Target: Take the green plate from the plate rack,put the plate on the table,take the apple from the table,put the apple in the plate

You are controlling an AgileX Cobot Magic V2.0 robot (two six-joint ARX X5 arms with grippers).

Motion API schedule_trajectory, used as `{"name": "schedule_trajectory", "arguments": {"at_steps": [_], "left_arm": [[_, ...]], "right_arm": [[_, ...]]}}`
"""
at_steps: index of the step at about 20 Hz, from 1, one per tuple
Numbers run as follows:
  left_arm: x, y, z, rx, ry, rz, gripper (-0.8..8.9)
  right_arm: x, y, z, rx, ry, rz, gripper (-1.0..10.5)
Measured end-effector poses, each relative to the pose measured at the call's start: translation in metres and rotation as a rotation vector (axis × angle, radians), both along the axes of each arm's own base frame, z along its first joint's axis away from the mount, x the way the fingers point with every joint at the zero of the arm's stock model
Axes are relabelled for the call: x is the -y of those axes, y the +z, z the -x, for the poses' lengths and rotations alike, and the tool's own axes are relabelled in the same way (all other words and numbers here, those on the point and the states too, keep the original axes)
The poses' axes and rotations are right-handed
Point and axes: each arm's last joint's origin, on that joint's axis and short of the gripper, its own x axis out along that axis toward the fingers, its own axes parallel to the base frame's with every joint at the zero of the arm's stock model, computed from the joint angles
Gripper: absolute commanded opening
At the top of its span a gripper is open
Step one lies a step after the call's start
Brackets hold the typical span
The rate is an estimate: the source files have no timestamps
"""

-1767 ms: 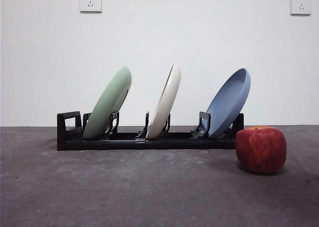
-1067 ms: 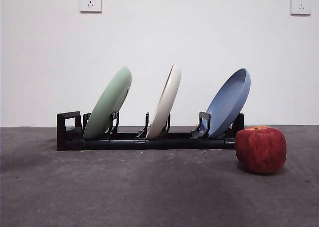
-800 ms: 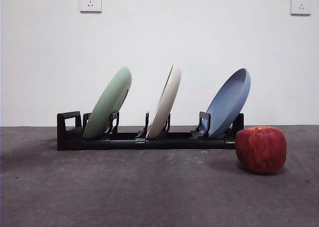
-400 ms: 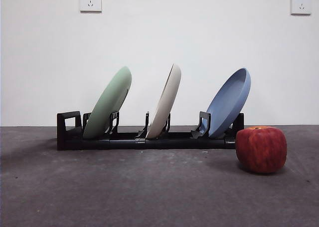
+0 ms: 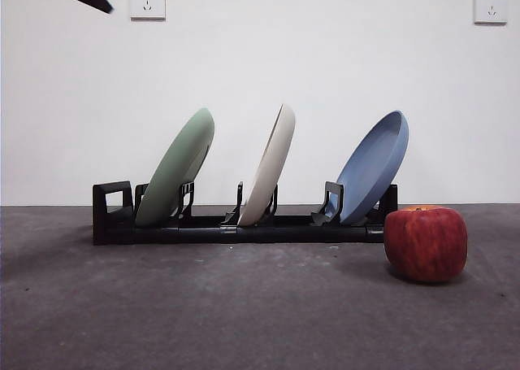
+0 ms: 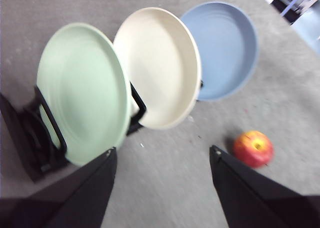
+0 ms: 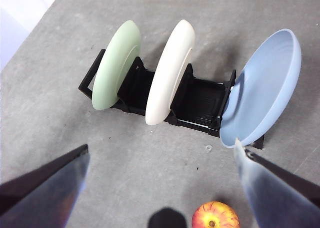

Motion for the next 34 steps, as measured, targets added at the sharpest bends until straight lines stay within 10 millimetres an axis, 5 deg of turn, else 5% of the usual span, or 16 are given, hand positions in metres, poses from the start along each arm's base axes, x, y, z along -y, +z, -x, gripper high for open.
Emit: {"name": "schedule_trajectory", "arguments": {"at_steps": [9,17,22,27,32,34], "left_arm": [[0.051,0.012,-0.091,-0.033,0.081,-0.169,3.15],[0.072,-0.046,-0.139,-0.143,0.121,-0.281,3.15],[0.087,-0.07,-0.149,-0.187,0.098,-0.295,3.15],[0.096,-0.073,-0.151,-0.166,0.083,-0.288,3.08],[0.096,-0.074,-0.15,-0.172,0.082,-0.291,-0.18],[0.096,-0.074,-0.15,-0.175,0.08,-0.288,-0.08]], "right_arm": [[-0.001,-0.004,-0.005,-0.011,-0.012,0.017,4.7],[0.0,-0.004,-0.005,-0.01,-0.036,0.036,4.7],[0.0,-0.004,-0.005,-0.01,-0.039,0.038,4.7],[0.0,-0.004,-0.005,-0.01,-0.044,0.043,4.7],[0.0,-0.005,-0.005,-0.011,-0.045,0.043,4.7],[0.0,-0.005,-0.005,-0.011,-0.045,0.043,4.7]]}}
